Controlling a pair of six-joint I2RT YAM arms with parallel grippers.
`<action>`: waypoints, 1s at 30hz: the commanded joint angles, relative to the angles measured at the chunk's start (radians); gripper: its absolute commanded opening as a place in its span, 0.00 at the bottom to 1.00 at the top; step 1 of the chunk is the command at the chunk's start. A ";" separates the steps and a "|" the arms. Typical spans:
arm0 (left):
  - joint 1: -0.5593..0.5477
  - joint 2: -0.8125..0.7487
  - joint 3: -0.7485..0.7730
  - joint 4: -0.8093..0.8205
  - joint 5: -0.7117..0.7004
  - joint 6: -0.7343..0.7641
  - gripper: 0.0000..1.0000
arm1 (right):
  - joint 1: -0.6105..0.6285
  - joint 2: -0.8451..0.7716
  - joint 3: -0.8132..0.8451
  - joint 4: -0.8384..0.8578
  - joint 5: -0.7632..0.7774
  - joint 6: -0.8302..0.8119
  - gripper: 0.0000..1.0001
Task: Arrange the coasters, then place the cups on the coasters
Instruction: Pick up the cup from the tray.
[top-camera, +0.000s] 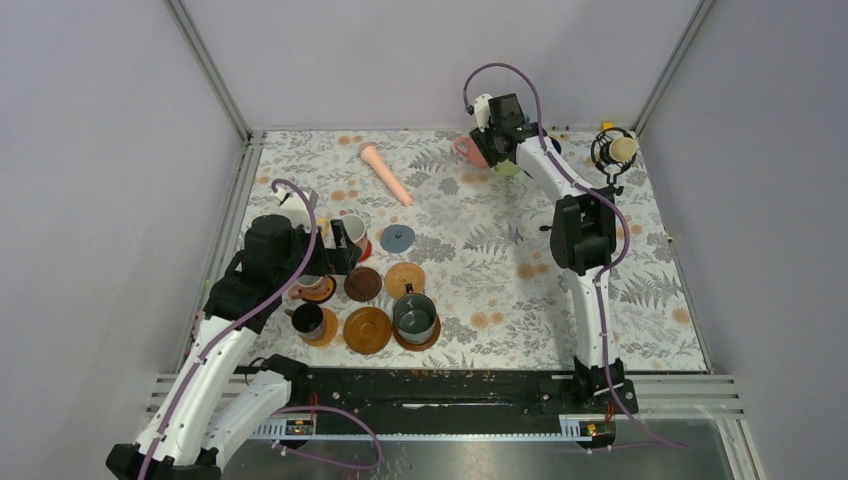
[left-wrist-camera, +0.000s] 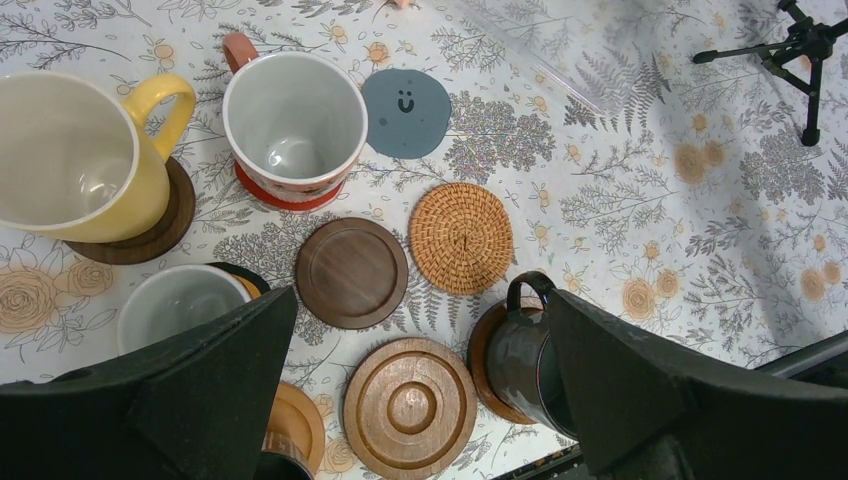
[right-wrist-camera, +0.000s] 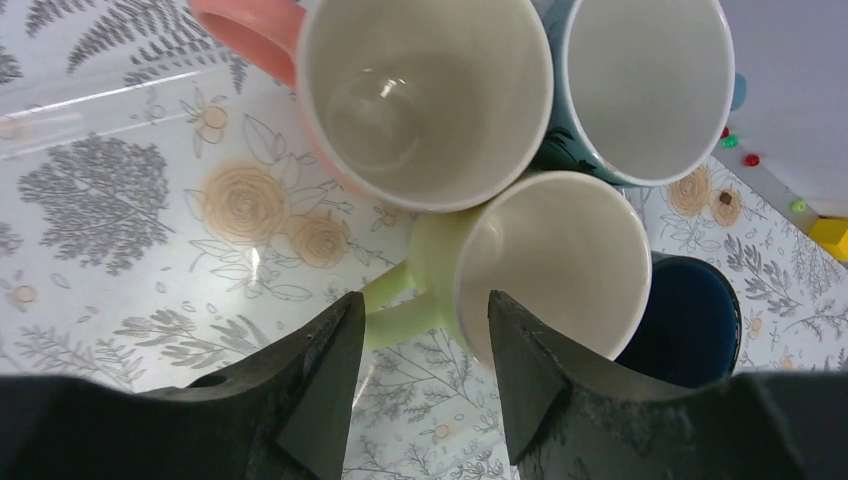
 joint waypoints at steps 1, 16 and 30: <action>-0.004 0.009 0.019 0.046 -0.020 0.004 0.99 | -0.027 0.013 0.066 -0.019 0.017 -0.040 0.56; -0.004 0.016 0.018 0.047 -0.023 0.003 0.99 | -0.067 0.045 0.118 -0.107 -0.190 -0.066 0.39; -0.004 0.005 0.022 0.044 -0.027 0.005 0.99 | -0.066 -0.009 0.141 -0.144 -0.194 -0.082 0.01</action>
